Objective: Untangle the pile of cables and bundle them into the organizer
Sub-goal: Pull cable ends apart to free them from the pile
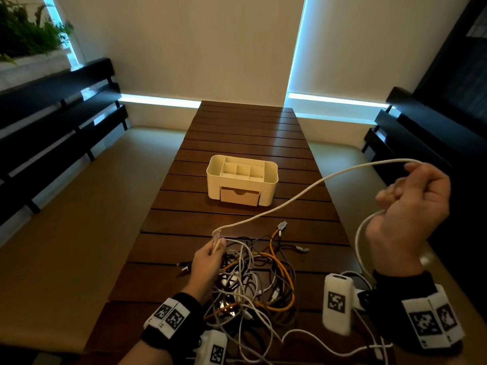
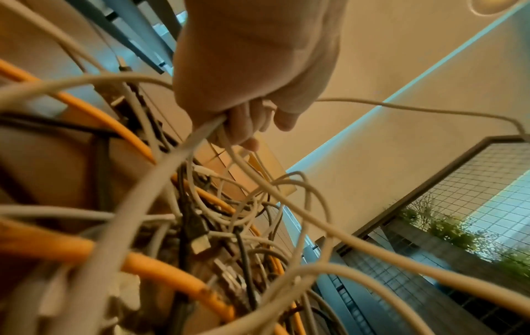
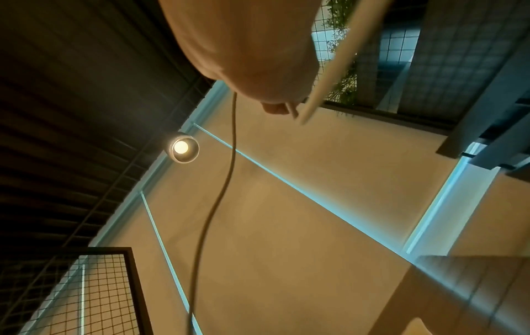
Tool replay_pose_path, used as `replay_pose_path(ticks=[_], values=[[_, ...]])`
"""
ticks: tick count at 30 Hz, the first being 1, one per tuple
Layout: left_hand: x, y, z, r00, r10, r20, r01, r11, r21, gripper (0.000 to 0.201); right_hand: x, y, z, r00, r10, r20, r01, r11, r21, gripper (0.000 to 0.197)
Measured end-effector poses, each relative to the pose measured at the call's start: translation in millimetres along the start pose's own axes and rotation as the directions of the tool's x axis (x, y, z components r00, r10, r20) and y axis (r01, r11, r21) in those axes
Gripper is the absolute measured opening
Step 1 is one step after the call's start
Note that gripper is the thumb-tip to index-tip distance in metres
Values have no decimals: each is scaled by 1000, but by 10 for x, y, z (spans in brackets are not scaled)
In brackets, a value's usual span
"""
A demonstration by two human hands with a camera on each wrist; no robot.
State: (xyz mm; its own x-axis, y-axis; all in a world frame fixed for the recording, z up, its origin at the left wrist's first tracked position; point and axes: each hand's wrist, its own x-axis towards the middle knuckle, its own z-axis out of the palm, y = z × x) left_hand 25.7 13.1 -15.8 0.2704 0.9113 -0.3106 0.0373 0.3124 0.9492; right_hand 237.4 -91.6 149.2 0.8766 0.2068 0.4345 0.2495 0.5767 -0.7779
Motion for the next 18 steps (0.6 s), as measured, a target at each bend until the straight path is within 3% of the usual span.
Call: replay_pose_path(ticks=[2,6,8,11,14,18], values=[[-45,56,37,1000,18,16,-18,1000,-5,22,-63,61,-7,997,71,15,-71,997,-19,24],[-187,184,110,984,111,142,-117,993,32,37,-221,214,34,941,339,15,-339,941,2,24],[-276,278,161,961,153,230,-156,988,-7,40,-304,288,54,870,489,67,-493,865,96,25],[-352,383,248,909,184,375,-175,983,-58,42,-432,353,110,710,678,192,-702,660,265,29],[-360,392,262,853,131,505,-159,987,13,49,-476,360,180,618,753,226,-763,504,405,36],[-430,350,216,730,37,682,-162,980,120,46,-435,412,187,576,796,186,-756,432,492,34]])
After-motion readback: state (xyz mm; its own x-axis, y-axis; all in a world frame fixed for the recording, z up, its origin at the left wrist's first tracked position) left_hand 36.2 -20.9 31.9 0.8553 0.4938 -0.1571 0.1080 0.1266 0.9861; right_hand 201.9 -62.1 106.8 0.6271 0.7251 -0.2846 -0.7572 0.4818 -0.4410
